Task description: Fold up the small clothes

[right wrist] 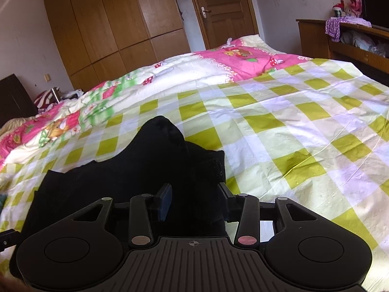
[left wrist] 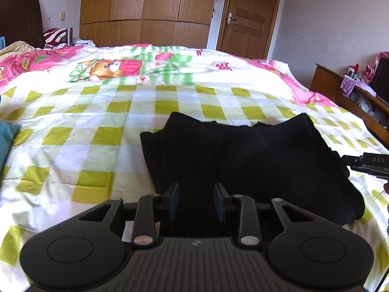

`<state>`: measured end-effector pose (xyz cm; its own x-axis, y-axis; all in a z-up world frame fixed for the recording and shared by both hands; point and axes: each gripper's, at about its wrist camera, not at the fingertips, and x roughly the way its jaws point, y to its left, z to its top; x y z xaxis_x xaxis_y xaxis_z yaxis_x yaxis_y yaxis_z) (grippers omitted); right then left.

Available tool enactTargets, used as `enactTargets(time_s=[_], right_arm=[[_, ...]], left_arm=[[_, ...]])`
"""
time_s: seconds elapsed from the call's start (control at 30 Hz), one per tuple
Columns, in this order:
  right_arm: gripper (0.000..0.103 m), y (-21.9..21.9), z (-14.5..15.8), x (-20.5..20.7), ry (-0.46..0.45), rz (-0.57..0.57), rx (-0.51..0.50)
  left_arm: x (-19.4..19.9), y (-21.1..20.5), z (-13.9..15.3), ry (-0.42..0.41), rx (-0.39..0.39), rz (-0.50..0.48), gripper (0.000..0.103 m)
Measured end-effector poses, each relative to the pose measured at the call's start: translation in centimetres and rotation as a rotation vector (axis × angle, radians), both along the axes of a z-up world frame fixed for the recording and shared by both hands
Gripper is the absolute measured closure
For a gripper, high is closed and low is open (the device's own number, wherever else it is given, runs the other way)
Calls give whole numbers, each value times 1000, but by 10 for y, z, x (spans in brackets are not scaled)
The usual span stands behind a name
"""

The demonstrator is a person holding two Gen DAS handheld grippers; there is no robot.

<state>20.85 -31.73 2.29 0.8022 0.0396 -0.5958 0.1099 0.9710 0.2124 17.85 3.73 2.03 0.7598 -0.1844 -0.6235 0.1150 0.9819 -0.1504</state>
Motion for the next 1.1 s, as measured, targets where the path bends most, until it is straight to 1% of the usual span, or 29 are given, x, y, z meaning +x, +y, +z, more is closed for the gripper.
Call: enactTargets(time_s=[0.03,0.07,0.1,0.13,0.17,0.23,0.3,0.37,0.4,0.5,0.6,0.63,0.7,0.77,0.83,0.87,0.9,0.93,0.97,1.03,1.1], right_arm=[[62,1,-7,6,30,-11,-36],[60,0,-16,12,75,-15,-45],[58,-3,-23,15,104,-16,-27],[55,-8,-25,13,102,-26,2],[55,-11,-22,8,89,-29,27],[54,-16,-16,-3,65,-38,60],[54,-19,-9,-18,47,-36,78],[48,-21,-8,-30,49,-16,93],[47,-24,-9,-33,59,-11,120],[46,-34,-20,-35,95,17,271],[45,-39,-36,-26,122,22,413],[42,-40,-41,-21,125,24,437],[40,-40,-46,-14,115,22,470],[39,-42,-50,-7,98,27,522],[39,-42,-52,-4,94,-3,575],[41,-41,-51,-4,90,4,600],[43,-40,-50,-7,83,6,617],[51,-40,-48,-11,69,10,627],[54,-40,-47,-16,57,19,624],[54,-40,-47,-21,57,15,587],[54,-40,-52,-19,84,-2,561]], left_arm=[[4,-4,-8,32,17,2,58],[6,-8,-19,64,43,-12,58],[6,-10,-24,81,69,-21,58],[2,-13,-28,80,101,-37,58],[-3,-16,-27,72,132,-55,58],[-8,-19,-20,65,156,-69,58],[-10,-19,-11,52,142,-71,58],[-12,-24,0,16,126,-85,58],[-11,-28,4,0,121,-93,58],[-5,-43,6,-23,120,-119,54],[6,-56,-8,13,146,-140,54],[9,-57,-14,40,150,-138,54],[11,-53,-24,79,133,-130,53],[8,-47,-26,84,112,-119,53],[7,-47,-24,81,117,-116,53],[6,-47,-22,76,121,-117,53],[5,-47,-20,68,124,-119,53],[5,-48,-18,56,127,-121,53],[5,-49,-16,50,130,-124,53],[8,-51,-18,58,137,-130,53],[12,-54,-23,81,147,-125,53]])
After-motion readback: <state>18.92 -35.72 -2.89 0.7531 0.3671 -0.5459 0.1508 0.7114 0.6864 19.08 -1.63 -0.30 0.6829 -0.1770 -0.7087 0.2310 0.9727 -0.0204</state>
